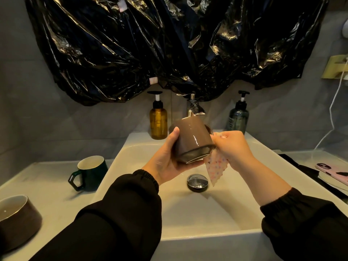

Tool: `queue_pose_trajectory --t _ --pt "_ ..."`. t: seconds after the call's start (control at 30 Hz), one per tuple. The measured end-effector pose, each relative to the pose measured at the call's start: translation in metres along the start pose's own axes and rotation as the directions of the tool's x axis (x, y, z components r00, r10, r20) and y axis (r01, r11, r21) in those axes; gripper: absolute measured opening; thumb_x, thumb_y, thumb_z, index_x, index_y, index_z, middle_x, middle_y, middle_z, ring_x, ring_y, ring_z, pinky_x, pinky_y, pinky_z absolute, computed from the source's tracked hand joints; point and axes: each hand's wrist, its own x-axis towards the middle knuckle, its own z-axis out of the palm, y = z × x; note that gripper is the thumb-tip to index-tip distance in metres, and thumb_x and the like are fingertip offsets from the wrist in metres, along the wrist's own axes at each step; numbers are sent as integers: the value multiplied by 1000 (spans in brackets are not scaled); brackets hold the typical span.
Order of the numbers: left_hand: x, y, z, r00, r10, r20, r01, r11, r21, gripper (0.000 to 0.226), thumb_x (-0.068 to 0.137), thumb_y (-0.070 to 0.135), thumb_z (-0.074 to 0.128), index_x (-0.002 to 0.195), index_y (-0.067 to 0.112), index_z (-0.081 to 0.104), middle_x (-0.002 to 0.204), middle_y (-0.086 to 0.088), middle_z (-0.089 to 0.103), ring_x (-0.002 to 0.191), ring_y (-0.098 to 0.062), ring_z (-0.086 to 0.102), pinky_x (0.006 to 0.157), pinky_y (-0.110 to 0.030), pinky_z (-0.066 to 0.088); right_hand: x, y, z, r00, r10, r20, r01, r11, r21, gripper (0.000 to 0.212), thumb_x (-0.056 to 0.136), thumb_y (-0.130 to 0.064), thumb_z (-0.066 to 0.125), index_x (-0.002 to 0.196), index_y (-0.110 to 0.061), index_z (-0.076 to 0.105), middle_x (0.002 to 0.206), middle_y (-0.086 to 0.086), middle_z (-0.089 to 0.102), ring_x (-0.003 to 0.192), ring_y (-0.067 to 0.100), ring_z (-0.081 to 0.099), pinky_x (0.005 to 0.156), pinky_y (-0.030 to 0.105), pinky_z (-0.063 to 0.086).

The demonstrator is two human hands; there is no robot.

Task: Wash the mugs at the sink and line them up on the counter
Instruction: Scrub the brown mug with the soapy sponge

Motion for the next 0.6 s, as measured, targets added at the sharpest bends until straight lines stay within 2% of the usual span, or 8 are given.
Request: queue_pose_trajectory --t 0.13,0.2,0.27,0.33,0.37,0.43,0.5,0.6 --pt "1 0 1 999 42 -21 -42 999 11 72 68 50 66 130 15 49 126 -18 60 113 -37 59 94 -57 46 1 -6 0 993 -105 -51 103 994 -48 38 92 -29 56 60 -9 49 62 10 37 61 18 34 61 30 27" --pt "-1 1 3 997 56 -44 -55 998 11 66 67 50 64 123 17 52 121 -17 61 108 -36 61 90 -54 49 0 -11 -4 981 -112 -159 116 993 14 43 97 -31 45 64 -5 51 64 11 44 62 19 40 59 30 32" --pt "-2 1 4 996 56 -63 -53 998 40 62 66 50 64 118 18 54 117 -16 63 104 -35 62 87 -53 51 -4 -13 -8 953 -205 -223 228 970 84 41 101 -27 40 78 -4 65 79 9 61 74 17 56 67 29 43" --pt "0 -1 4 996 48 -80 -39 994 107 63 66 51 63 119 18 55 114 -15 65 100 -33 64 84 -50 53 -16 -15 -6 890 -410 -201 436 894 104 30 101 -20 41 96 -20 70 102 2 66 99 12 61 87 26 47" --pt "1 -2 4 994 47 -96 -34 990 139 64 67 52 63 120 17 55 112 -14 66 98 -32 65 82 -48 54 -22 -14 -3 826 -541 -160 557 827 78 29 100 -18 41 99 -24 70 107 -1 65 106 10 58 92 22 44" --pt "2 -3 3 990 58 -127 -34 983 182 65 67 54 63 119 16 56 106 -14 67 94 -31 66 83 -48 54 -29 -9 8 679 -732 -44 732 681 -29 31 97 -21 41 108 -15 69 113 -1 61 113 10 53 97 22 41" --pt "3 -2 3 986 80 -147 -48 976 211 59 70 55 62 115 17 58 102 -13 67 94 -30 65 86 -48 54 -31 -7 15 605 -796 25 793 598 -115 37 97 -25 39 115 -9 67 116 -3 59 115 12 49 98 30 42" --pt "2 1 3 983 107 -153 -66 965 252 50 78 54 58 115 20 57 103 -11 68 93 -29 66 84 -47 55 -24 -5 18 602 -798 14 782 586 -210 35 97 -27 40 119 -19 65 120 -9 56 118 12 44 99 47 39"
